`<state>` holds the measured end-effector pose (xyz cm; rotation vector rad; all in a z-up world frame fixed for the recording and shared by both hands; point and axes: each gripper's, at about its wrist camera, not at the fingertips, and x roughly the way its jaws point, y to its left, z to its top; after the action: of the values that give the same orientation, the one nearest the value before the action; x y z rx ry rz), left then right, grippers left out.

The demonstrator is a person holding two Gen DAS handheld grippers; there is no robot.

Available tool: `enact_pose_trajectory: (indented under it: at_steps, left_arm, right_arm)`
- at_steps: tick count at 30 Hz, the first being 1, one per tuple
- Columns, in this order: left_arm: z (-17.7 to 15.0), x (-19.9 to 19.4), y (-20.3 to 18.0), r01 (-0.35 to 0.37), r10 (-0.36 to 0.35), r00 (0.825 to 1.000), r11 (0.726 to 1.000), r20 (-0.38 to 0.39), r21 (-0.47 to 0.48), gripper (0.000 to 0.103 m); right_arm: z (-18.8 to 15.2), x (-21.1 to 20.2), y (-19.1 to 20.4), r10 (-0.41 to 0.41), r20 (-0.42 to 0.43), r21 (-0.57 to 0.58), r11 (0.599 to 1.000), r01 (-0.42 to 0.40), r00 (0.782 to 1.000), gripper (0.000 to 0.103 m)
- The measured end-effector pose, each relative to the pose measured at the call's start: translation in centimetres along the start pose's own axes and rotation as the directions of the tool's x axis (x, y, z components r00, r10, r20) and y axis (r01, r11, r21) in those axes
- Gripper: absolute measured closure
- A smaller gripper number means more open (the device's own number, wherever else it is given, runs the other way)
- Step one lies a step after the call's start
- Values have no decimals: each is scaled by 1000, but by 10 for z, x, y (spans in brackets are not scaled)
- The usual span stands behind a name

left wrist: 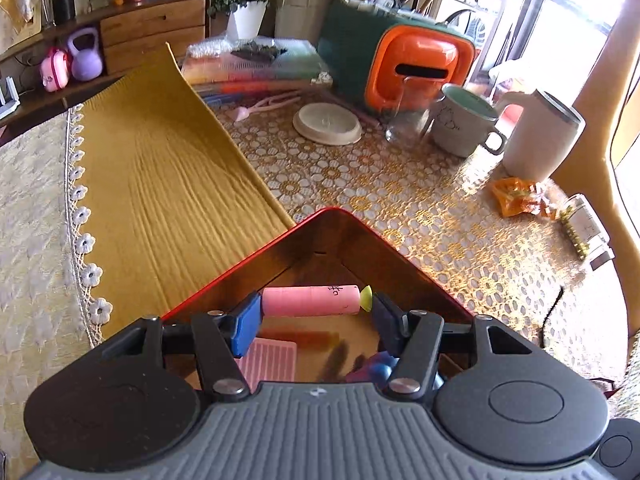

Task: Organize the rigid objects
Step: 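Carry the pink tube and red packet into the red box and release both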

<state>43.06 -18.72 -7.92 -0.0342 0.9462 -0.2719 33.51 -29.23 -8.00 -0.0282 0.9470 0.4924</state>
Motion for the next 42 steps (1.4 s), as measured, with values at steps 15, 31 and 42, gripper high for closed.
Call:
enact_pose_trajectory:
  at_steps: [15,31,42]
  left_arm:
    - [0,26,-7,-19,24,997,997,-76,69,44]
    - [-2,-8,-3,23,-22,1000,998,-10,59,29]
    - [-11,-61,5,39,-42,998,998,49,52,29]
  right_arm:
    - [-1,12,-5,-1,-10,15,1000,2,1000,83]
    - [-2,5,0,-1,-4,22,1000,1,1000,80]
    - [-4,-18,11,-11,34,17,1000,10,999,76]
